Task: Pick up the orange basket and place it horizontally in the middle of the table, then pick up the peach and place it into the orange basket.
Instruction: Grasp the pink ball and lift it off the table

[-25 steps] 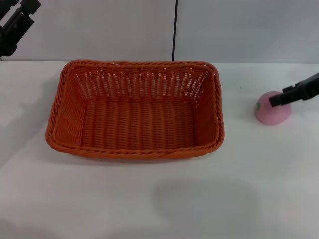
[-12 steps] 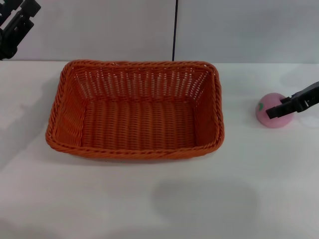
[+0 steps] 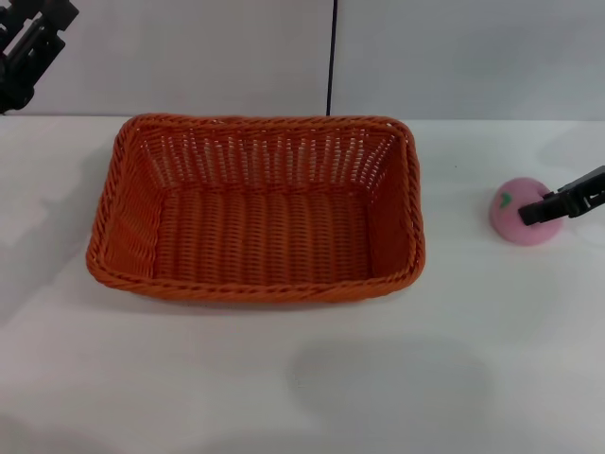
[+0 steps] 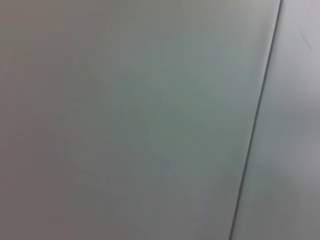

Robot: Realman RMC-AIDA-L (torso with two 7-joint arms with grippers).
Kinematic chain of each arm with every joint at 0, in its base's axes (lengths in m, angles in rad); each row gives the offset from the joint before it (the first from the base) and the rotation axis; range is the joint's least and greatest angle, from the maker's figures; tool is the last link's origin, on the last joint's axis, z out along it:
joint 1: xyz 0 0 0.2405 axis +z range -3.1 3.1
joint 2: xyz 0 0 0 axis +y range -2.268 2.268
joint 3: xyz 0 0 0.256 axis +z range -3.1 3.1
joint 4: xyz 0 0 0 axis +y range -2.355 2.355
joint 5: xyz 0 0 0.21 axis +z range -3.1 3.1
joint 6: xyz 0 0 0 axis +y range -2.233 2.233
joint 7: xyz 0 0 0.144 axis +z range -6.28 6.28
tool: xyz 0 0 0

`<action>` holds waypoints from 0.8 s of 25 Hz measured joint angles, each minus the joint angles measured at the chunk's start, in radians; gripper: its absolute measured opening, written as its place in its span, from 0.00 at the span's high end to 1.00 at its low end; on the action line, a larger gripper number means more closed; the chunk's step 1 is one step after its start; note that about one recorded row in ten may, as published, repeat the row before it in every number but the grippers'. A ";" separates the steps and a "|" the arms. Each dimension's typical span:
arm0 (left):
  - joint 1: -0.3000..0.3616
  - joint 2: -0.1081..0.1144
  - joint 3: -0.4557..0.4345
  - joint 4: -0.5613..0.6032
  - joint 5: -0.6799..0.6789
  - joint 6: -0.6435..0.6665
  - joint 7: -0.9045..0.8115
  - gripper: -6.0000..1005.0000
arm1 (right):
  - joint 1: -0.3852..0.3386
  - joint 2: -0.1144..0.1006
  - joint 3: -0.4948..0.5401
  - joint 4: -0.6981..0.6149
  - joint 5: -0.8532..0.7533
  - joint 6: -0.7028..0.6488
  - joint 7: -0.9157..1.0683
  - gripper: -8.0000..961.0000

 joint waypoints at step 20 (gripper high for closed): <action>0.002 -0.001 0.005 -0.007 0.000 -0.014 -0.001 0.40 | -0.129 0.094 0.067 -0.434 0.201 -0.155 0.004 0.88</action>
